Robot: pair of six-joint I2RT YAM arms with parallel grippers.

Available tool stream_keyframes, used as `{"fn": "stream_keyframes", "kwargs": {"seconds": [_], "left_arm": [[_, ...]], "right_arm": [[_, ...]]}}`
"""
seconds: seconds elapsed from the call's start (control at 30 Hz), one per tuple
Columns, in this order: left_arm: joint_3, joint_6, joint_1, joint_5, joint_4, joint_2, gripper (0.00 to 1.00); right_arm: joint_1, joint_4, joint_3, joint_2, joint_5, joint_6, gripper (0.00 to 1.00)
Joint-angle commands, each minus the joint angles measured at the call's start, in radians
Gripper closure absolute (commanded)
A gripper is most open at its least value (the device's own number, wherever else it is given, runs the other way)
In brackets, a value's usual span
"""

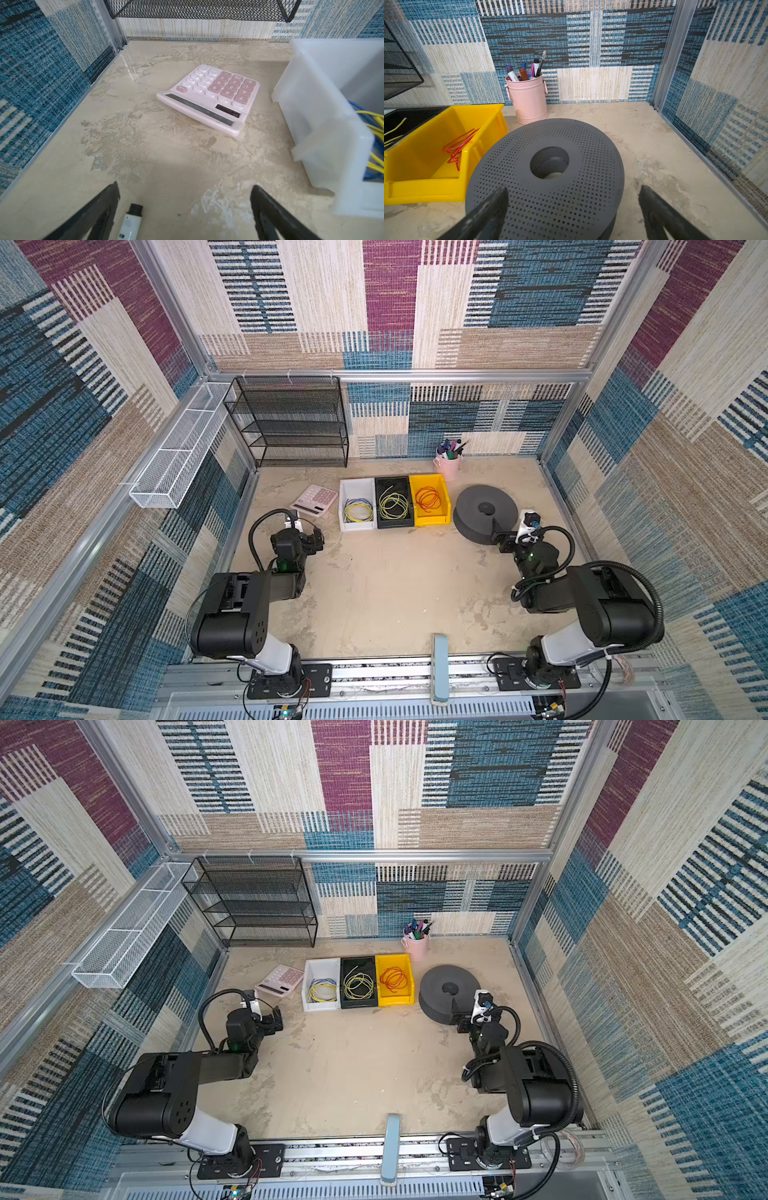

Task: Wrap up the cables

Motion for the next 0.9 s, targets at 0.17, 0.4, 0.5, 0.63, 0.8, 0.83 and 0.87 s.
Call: {"fn": "stream_keyframes", "kwargs": {"seconds": [0.17,0.4,0.5,0.63,0.8,0.83,0.87], "left_arm": [[0.001,-0.001,0.000,0.001,0.041,-0.003,0.00],[0.002,-0.001,0.000,0.001,0.038,-0.002,0.00],[0.000,-0.001,0.001,0.002,0.039,-0.003,0.00],[0.001,-0.005,0.008,0.014,0.038,-0.002,0.00],[0.005,-0.005,0.009,0.016,0.032,-0.001,0.00],[0.003,-0.005,0.009,0.017,0.033,-0.003,0.00],[-0.001,-0.004,0.009,0.016,0.039,-0.006,0.00]], "right_arm": [[0.000,0.025,0.003,-0.003,0.003,-0.002,0.01],[0.000,0.025,0.002,-0.004,0.003,-0.001,0.01],[-0.001,0.025,0.003,-0.002,0.003,-0.001,0.01],[-0.001,0.025,0.003,-0.004,0.003,-0.002,0.01],[-0.001,0.021,0.005,-0.001,0.003,-0.001,0.01],[0.000,0.021,0.005,-0.003,0.004,-0.001,0.01],[-0.001,0.023,0.005,-0.004,0.006,-0.001,0.01]]}}
